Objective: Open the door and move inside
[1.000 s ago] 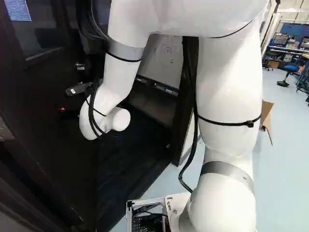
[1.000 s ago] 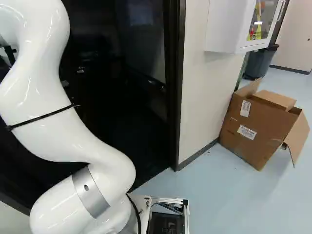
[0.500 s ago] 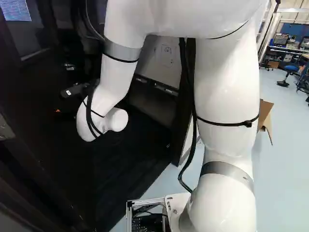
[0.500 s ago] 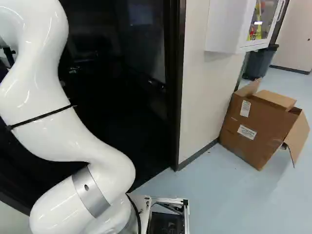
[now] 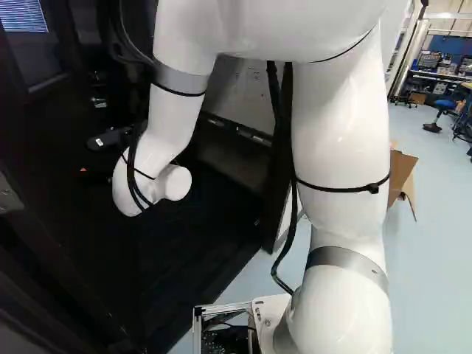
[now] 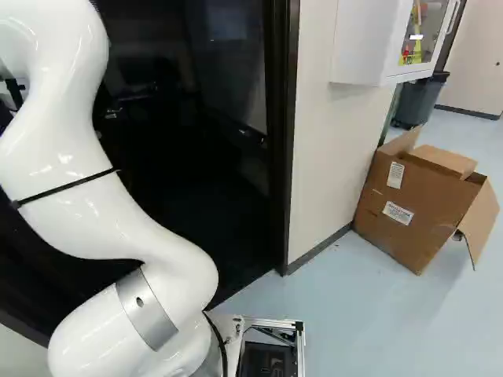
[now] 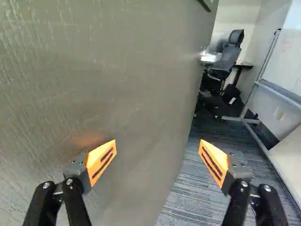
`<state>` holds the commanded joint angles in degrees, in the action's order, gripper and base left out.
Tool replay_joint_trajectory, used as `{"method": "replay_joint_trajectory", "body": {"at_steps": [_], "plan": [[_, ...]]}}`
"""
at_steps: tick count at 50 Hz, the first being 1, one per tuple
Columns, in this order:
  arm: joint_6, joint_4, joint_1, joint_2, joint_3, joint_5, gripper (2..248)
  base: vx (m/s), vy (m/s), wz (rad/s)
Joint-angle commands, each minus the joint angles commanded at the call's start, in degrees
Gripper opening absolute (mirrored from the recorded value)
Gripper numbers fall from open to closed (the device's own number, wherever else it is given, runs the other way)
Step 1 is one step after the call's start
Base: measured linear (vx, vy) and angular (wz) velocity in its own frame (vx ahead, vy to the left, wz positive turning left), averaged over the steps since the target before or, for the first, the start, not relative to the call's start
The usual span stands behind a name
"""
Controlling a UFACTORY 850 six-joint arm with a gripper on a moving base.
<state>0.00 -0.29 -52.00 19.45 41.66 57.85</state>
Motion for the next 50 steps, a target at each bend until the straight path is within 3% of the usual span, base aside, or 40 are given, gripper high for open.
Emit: {"method": "replay_joint_trajectory", "body": {"at_steps": [50], "plan": [[0.00, 0.00, -2.15, 4.65, 5.78, 0.00, 247, 0.000, 0.000, 0.000]]}}
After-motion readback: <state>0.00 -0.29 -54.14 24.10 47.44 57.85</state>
